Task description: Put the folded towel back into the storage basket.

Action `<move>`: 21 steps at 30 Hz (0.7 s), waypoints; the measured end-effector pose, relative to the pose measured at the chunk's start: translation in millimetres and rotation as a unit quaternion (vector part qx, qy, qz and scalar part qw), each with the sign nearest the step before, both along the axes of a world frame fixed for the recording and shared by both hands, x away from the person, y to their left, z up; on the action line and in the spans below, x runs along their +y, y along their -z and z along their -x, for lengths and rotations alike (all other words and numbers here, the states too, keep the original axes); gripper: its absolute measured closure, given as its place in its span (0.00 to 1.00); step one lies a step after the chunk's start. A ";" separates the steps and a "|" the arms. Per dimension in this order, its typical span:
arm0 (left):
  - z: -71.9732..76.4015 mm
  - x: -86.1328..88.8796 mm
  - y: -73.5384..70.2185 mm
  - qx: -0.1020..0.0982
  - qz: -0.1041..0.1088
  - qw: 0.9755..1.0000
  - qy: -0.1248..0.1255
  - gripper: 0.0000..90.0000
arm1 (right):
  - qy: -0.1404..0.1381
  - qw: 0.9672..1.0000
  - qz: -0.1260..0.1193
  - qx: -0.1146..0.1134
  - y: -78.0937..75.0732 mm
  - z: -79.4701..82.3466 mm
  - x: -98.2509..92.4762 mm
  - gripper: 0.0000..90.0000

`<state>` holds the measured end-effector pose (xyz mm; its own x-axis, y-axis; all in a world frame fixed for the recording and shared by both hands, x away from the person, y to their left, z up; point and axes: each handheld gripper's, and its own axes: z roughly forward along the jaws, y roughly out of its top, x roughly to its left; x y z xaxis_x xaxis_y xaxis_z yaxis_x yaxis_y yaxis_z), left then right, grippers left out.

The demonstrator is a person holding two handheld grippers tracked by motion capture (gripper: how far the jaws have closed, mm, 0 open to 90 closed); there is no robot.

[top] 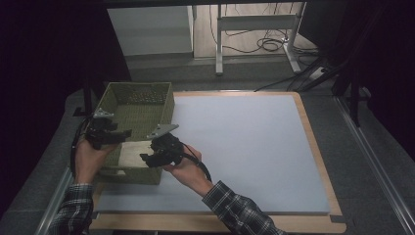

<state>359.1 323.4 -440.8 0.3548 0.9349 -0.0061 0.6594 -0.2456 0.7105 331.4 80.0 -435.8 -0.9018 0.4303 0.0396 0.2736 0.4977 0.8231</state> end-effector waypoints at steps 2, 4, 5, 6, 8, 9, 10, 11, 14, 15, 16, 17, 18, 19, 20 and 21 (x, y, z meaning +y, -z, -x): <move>-0.9 -1.3 -0.4 0.001 0.010 1.000 0.003 0.34 | -0.001 1.000 0.001 0.001 0.1 -1.8 -4.8 0.37; -1.6 -3.9 -0.9 -0.001 0.019 1.000 0.004 0.32 | -0.002 1.000 0.006 -0.003 0.4 -2.7 -8.5 0.34; -1.9 -5.1 -1.3 -0.001 0.020 1.000 0.005 0.30 | -0.002 1.000 0.011 -0.007 0.6 -3.4 -11.1 0.33; -2.3 -6.1 -1.5 -0.001 0.021 1.000 0.006 0.29 | -0.002 1.000 0.014 -0.011 0.7 -3.8 -13.4 0.32; -3.2 -9.2 -2.1 0.001 0.022 1.000 0.008 0.27 | -0.002 1.000 0.016 -0.014 0.6 -4.3 -18.0 0.31; -3.4 -10.6 -2.1 0.002 0.024 1.000 0.008 0.26 | -0.001 1.000 0.016 -0.014 0.5 -4.4 -20.1 0.30; -3.9 -12.7 -2.5 0.003 0.027 1.000 0.011 0.25 | -0.002 1.000 0.016 -0.013 0.4 -4.6 -21.9 0.29; -4.2 -13.9 -2.8 0.003 0.027 1.000 0.013 0.24 | -0.002 1.000 0.017 -0.012 0.2 -4.8 -24.9 0.29; -4.9 -20.5 -4.1 0.003 0.033 0.999 0.018 0.22 | -0.001 1.000 0.017 -0.015 0.4 -5.1 -31.5 0.27; -5.1 -22.2 -4.5 0.004 0.034 0.999 0.018 0.20 | -0.001 1.000 0.017 -0.014 0.7 -5.2 -34.5 0.26; -5.4 -24.4 -5.1 0.004 0.033 0.999 0.020 0.19 | 0.000 1.000 0.017 -0.012 0.9 -5.4 -36.4 0.26; -5.8 -26.6 -5.6 0.004 0.034 0.999 0.021 0.19 | 0.000 1.000 0.016 -0.010 1.1 -5.8 -39.0 0.25; -6.3 -28.8 -6.3 0.004 0.033 0.999 0.022 0.18 | 0.000 1.000 0.015 -0.008 1.4 -6.3 -41.6 0.25; -6.7 -30.9 -7.0 0.004 0.035 0.999 0.023 0.16 | 0.000 1.000 0.014 -0.006 1.8 -6.7 -44.2 0.24; -7.2 -32.9 -7.5 0.005 0.037 0.999 0.024 0.16 | -0.002 1.000 0.013 -0.004 2.1 -7.2 -46.9 0.23; -7.8 -35.0 -7.9 0.006 0.039 0.999 0.025 0.15 | -0.005 1.000 0.012 -0.002 2.7 -7.5 -49.5 0.21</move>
<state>366.9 288.3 -432.9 0.4014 0.9122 -0.0823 0.6557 -0.2234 0.7212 338.9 30.5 -438.5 -0.9061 0.4223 0.0267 0.2659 0.5194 0.8121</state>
